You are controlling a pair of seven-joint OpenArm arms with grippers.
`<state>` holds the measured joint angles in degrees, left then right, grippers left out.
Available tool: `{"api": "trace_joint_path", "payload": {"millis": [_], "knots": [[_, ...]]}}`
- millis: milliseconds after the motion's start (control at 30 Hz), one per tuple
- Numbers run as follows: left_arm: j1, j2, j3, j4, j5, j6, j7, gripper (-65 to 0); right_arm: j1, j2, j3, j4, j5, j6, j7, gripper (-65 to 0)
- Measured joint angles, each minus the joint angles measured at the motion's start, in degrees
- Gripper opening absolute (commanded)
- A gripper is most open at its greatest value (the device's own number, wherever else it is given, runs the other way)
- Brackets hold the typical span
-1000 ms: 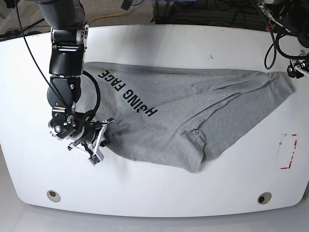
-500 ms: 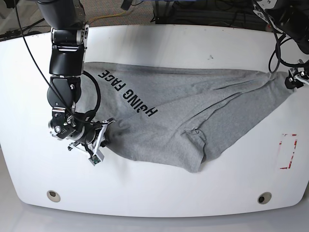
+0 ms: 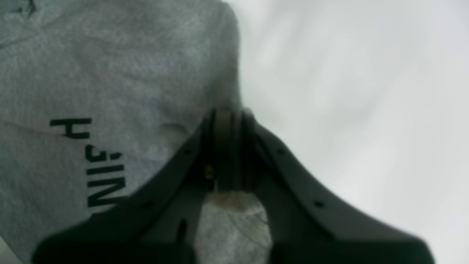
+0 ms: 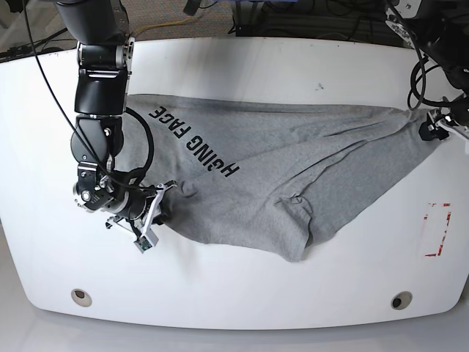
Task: Fold the T-shirt properly
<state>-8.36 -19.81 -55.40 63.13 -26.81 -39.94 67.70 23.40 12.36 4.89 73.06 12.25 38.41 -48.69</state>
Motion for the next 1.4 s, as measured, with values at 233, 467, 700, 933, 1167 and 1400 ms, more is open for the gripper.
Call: {"api": "trace_joint_path", "payload": {"millis": [233, 467, 700, 933, 1167, 1400], "knots": [[-0.2, 0.31, 3.32, -0.04, -0.24, 0.02, -1.4, -46.3, -0.02, 0.04, 0.0, 0.0, -0.02, 0.0, 0.0, -65.0], [0.02, 1.2, 9.94, -0.26, 0.94, 1.44, -6.71, -64.4, -0.02, 0.31, 0.0, 0.0, -0.04, 0.0, -0.02, -65.0], [0.74, 0.79, 9.92, 2.75, 1.66, 1.77, -6.4, -64.4, -0.2, 0.46, 0.2, 1.44, -0.07, -0.04, -0.07, -65.0], [2.16, 0.24, 18.93, 16.63, 2.43, 9.22, -5.81, -64.3, 1.46, 1.14, 5.01, 4.59, -0.33, 0.0, -0.13, -65.0], [-0.04, 0.39, 28.33, 31.1, 5.16, 12.96, -6.19, -64.2, 6.58, 3.58, 4.92, 4.5, -0.42, 0.07, -0.48, -65.0], [-11.82, 0.15, 29.33, 31.65, 5.38, 13.18, 4.55, -64.2, 15.32, 6.08, 4.39, 4.42, -0.07, 0.55, -0.7, -65.0]]}}
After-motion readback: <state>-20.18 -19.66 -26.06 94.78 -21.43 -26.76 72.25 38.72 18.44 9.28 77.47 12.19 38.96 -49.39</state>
